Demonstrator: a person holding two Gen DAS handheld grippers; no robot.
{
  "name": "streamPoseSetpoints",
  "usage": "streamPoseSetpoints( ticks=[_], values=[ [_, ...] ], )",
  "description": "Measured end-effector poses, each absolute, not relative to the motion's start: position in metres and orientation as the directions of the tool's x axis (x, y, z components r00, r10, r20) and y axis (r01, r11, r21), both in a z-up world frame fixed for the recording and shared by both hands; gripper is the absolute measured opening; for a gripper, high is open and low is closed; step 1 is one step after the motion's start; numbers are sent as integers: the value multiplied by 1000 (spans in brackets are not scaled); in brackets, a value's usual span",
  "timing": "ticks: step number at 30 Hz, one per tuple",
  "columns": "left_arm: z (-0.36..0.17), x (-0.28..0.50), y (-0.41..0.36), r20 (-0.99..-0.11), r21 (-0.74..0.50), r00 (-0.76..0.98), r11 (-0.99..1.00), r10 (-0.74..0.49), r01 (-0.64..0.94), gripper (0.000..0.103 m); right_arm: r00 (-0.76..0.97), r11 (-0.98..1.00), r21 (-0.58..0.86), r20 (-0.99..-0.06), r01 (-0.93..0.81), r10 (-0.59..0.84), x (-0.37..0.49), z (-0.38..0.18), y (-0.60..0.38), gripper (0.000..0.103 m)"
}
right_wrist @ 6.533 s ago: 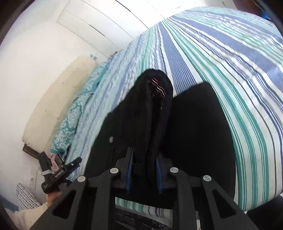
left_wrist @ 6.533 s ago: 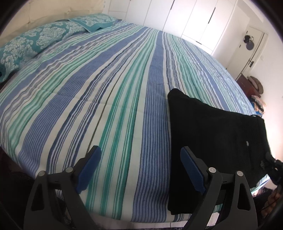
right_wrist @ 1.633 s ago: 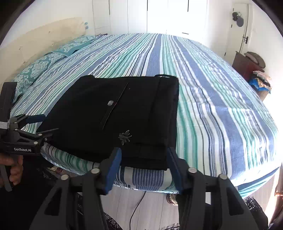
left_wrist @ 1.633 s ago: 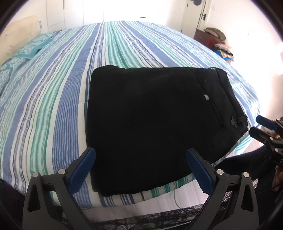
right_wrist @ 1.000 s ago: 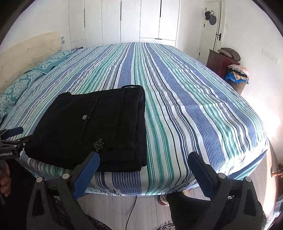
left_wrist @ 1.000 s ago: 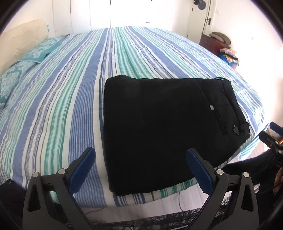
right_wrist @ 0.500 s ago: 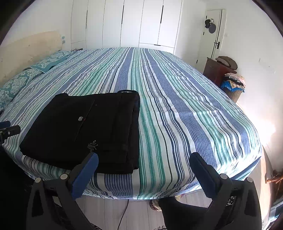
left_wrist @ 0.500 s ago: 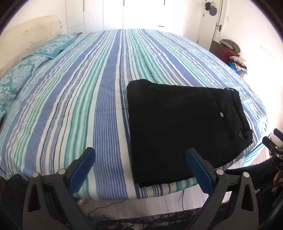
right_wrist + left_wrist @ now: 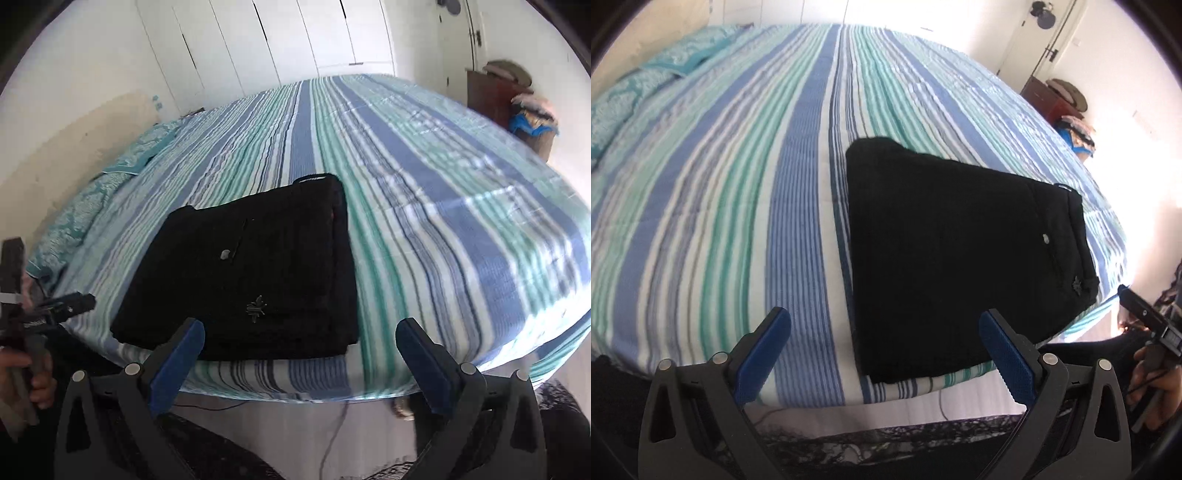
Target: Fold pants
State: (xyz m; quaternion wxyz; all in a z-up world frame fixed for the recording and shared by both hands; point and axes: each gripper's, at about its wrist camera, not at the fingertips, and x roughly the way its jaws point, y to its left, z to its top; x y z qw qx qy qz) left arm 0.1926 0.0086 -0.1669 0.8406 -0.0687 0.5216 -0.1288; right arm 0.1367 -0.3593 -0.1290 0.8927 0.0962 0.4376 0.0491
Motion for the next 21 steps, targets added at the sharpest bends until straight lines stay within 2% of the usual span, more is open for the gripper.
streamPoseSetpoints(
  ticks=[3, 5, 7, 9, 10, 11, 12, 13, 15, 16, 21],
  values=[
    [-196, 225, 8, -876, -304, 344, 941, -338, 150, 102, 519, 957, 290, -819, 7, 244, 173, -157, -382, 102],
    [-214, 238, 3, -888, -318, 290, 932, -357, 173, 102, 470, 926, 376, -811, -38, 349, 187, -172, -388, 102],
    [-222, 242, -1, -882, -338, 276, 922, -381, 191, 102, 412, 913, 403, -823, -65, 392, 197, -184, -386, 102],
    [-221, 243, -5, -873, -358, 276, 912, -403, 199, 101, 364, 901, 422, -828, -97, 427, 203, -192, -381, 97],
    [-220, 242, -7, -860, -387, 268, 898, -434, 210, 95, 347, 891, 440, -822, -114, 451, 205, -194, -379, 95],
    [-218, 241, -9, -845, -412, 266, 882, -463, 227, 81, 327, 880, 461, -818, -119, 473, 207, -195, -378, 86],
    [-216, 240, -12, -846, -400, 277, 886, -456, 236, 62, 315, 878, 466, -821, -114, 476, 209, -195, -378, 79],
    [-212, 238, -14, -849, -378, 295, 893, -439, 244, 47, 307, 874, 474, -820, -111, 484, 210, -195, -379, 75],
    [-200, 235, -15, -838, -366, 329, 895, -436, 253, 27, 316, 849, 520, -793, -94, 520, 210, -193, -387, 48],
    [-193, 235, -15, -833, -366, 339, 894, -438, 257, 22, 322, 836, 542, -779, -90, 539, 209, -191, -390, 46],
    [-146, 237, -14, -792, -340, 422, 893, -440, 294, 18, 373, 833, 524, -747, -178, 550, 208, -158, -367, 40]
  ],
)
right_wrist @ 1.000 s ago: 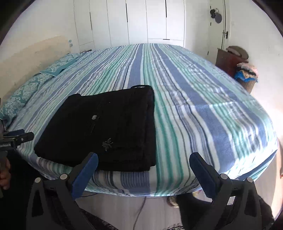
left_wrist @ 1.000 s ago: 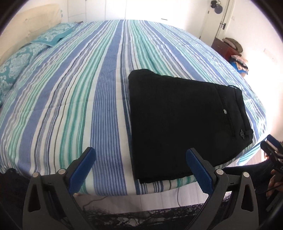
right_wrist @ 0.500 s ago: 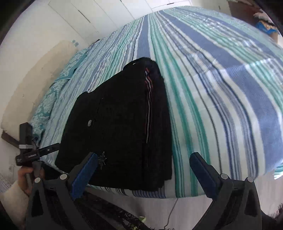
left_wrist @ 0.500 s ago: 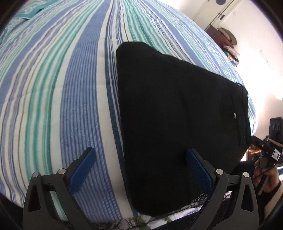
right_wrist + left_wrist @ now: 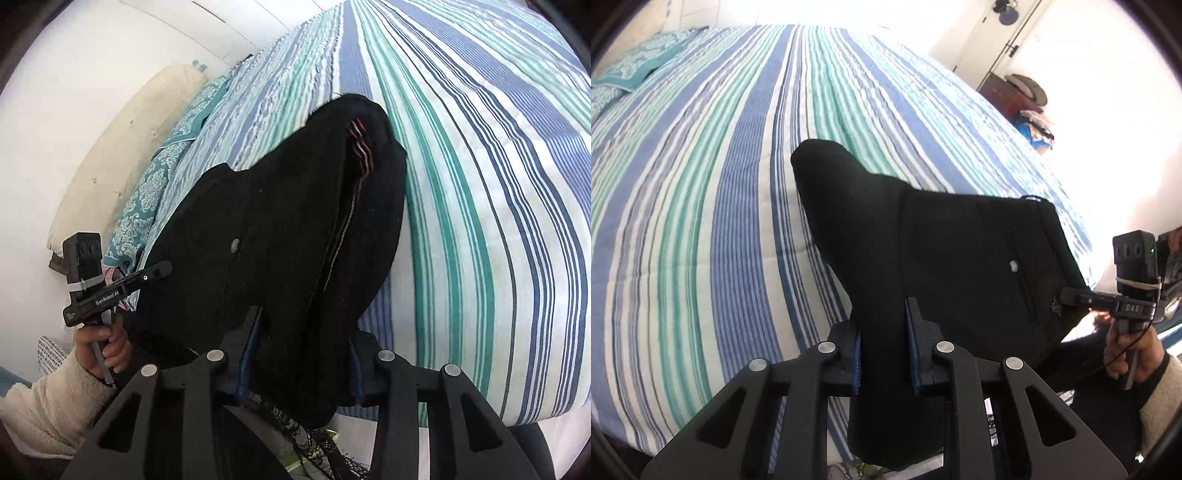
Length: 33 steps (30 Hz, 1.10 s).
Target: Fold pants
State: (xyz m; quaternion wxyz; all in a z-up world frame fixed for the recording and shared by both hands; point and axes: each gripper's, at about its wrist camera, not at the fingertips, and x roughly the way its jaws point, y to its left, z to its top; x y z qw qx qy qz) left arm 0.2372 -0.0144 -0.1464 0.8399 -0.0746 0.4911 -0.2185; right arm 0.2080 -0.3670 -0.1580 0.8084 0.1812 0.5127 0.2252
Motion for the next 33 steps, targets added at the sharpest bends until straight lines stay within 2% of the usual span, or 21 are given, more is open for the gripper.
streamPoseSetpoints(
  ticks=[4, 8, 10, 11, 12, 13, 14, 15, 18, 20, 27, 31, 33],
  values=[
    [-113, 249, 11, -758, -321, 500, 907, -419, 272, 18, 416, 806, 538, -693, -245, 589, 221, -129, -338, 39],
    [-105, 266, 36, -757, -255, 560, 941, -337, 221, 22, 448, 819, 503, -687, -276, 572, 248, -123, -300, 40],
    [-117, 272, 44, -802, -151, 561, 978, -206, 144, 45, 443, 849, 467, -725, -247, 527, 259, -132, -285, 45],
    [-122, 268, 47, -814, -100, 561, 988, -149, 116, 54, 444, 877, 430, -757, -213, 479, 260, -137, -280, 57],
    [-123, 260, 50, -815, -71, 568, 992, -119, 106, 72, 451, 906, 379, -786, -189, 423, 258, -139, -277, 78],
    [-124, 248, 54, -809, -46, 581, 995, -91, 92, 86, 464, 927, 327, -803, -180, 374, 252, -138, -273, 93],
    [-122, 236, 53, -801, -19, 596, 997, -62, 78, 91, 482, 941, 286, -808, -182, 339, 243, -135, -272, 103],
    [-118, 225, 50, -792, 0, 608, 997, -43, 71, 95, 495, 953, 240, -815, -185, 301, 233, -132, -269, 103],
    [-104, 188, 39, -764, 40, 645, 998, -1, 49, 99, 532, 983, 41, -837, -177, 131, 204, -118, -255, 103],
    [-93, 166, 31, -744, 69, 667, 998, 49, 4, 100, 582, 987, -82, -813, -142, 16, 185, -103, -248, 103],
    [-59, 126, 1, -757, 98, 645, 994, 106, -48, 100, 665, 979, -186, -742, -88, -81, 120, -59, -200, 103],
    [-44, 114, -2, -750, 61, 659, 998, 60, -22, 100, 694, 977, -200, -713, -71, -96, 105, -40, -183, 103],
    [-38, 109, -1, -737, 70, 667, 994, 107, -82, 100, 700, 976, -213, -704, -53, -115, 100, -33, -182, 103]
  ],
)
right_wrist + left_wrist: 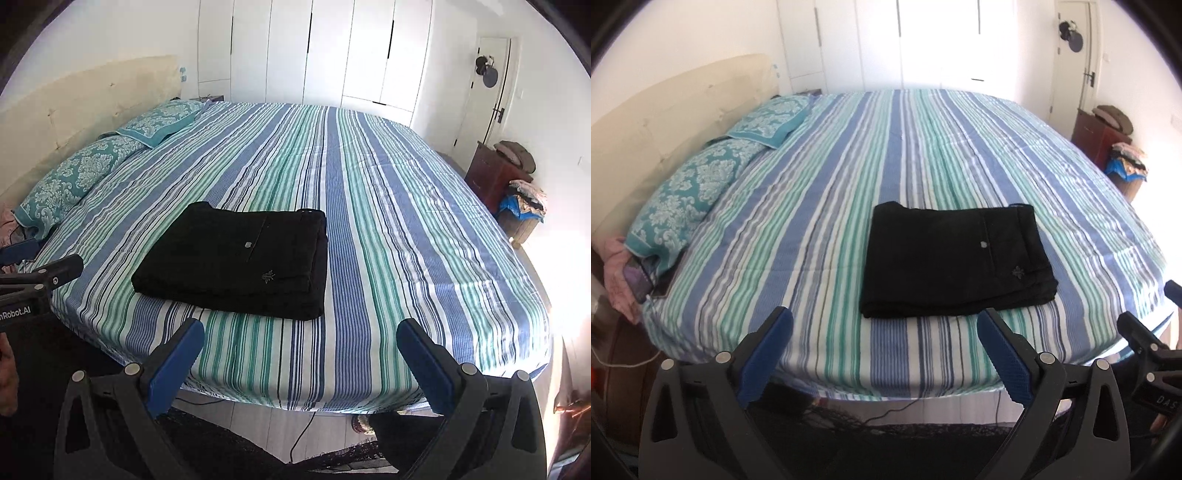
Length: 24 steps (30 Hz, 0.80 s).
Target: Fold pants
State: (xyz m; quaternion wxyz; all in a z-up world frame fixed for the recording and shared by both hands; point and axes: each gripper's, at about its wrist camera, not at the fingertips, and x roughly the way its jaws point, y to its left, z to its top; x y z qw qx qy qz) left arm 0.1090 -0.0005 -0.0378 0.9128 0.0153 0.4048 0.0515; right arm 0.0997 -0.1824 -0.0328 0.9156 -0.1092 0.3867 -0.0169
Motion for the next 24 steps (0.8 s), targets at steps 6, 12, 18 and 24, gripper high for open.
streamPoseSetpoints(
  ticks=[6, 12, 18, 24],
  values=[
    [-34, 105, -5, -737, 148, 659, 987, 150, -58, 100, 705, 972, -229, -697, -46, -130, 90, -24, -176, 103],
    [-30, 97, -7, -738, 107, 669, 994, 92, -19, 100, 707, 970, -233, -698, -71, -116, 87, -23, -165, 103],
    [-32, 98, -9, -749, 105, 657, 994, 86, -11, 100, 713, 964, -254, -691, -79, -123, 85, -21, -159, 103],
    [-34, 98, -8, -761, 85, 646, 996, 69, -6, 100, 725, 963, -258, -677, -77, -124, 81, -14, -158, 103]
  ],
)
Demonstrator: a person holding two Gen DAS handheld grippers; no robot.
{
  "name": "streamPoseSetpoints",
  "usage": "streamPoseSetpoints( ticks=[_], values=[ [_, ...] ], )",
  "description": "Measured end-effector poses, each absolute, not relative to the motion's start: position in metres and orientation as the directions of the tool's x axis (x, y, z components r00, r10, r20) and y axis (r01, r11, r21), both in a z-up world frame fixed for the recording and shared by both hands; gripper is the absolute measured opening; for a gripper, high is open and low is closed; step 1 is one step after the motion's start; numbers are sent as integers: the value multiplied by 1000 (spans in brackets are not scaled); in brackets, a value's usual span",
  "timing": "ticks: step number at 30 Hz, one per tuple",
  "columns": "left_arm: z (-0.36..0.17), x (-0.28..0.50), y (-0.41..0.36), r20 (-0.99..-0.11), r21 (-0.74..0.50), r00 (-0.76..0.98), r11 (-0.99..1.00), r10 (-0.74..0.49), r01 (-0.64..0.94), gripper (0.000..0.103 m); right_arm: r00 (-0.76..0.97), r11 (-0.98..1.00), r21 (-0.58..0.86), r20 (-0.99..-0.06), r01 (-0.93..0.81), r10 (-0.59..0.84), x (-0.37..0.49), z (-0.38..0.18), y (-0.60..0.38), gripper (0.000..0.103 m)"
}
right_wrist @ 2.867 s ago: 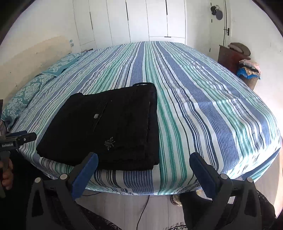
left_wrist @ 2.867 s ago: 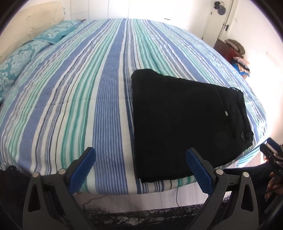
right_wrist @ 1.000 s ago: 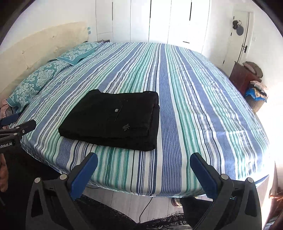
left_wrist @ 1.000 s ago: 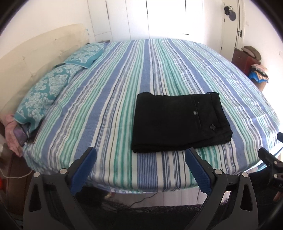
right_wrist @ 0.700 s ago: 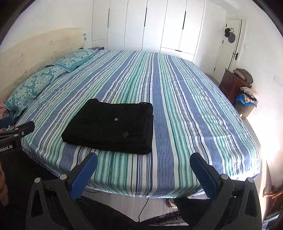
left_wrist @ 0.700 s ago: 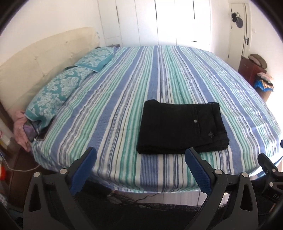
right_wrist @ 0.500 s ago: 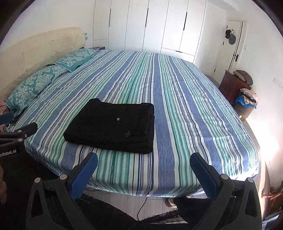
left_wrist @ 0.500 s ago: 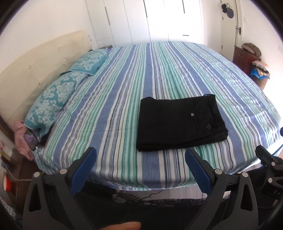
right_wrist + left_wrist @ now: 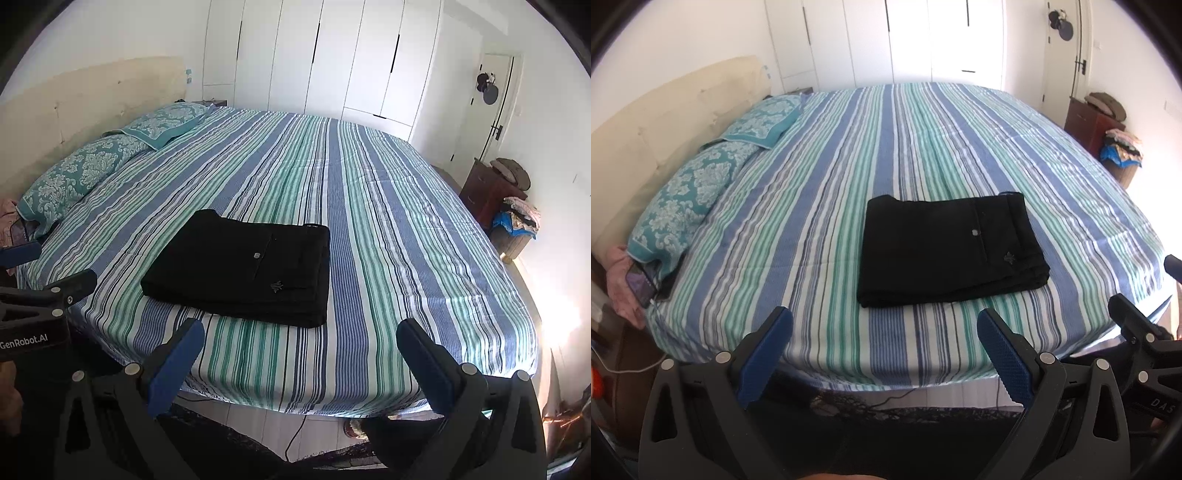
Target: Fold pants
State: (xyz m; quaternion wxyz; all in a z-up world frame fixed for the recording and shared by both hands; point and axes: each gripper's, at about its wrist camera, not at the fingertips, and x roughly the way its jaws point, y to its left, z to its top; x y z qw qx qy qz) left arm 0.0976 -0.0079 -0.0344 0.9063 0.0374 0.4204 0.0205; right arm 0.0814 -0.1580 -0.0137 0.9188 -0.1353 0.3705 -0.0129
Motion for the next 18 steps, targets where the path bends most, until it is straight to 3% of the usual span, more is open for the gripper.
streamPoseSetpoints(
  ticks=[10, 14, 18],
  values=[
    [-37, 96, -7, -772, 68, 633, 998, 51, 3, 100, 717, 962, -260, -686, -85, -122, 81, -18, -157, 103],
    [-41, 98, -2, -791, 7, 611, 1000, 1, 8, 101, 718, 960, -263, -685, -90, -121, 81, -18, -155, 103],
    [-36, 91, -4, -763, 3, 646, 1000, -8, 17, 101, 716, 961, -261, -689, -95, -117, 82, -19, -153, 103]
  ],
)
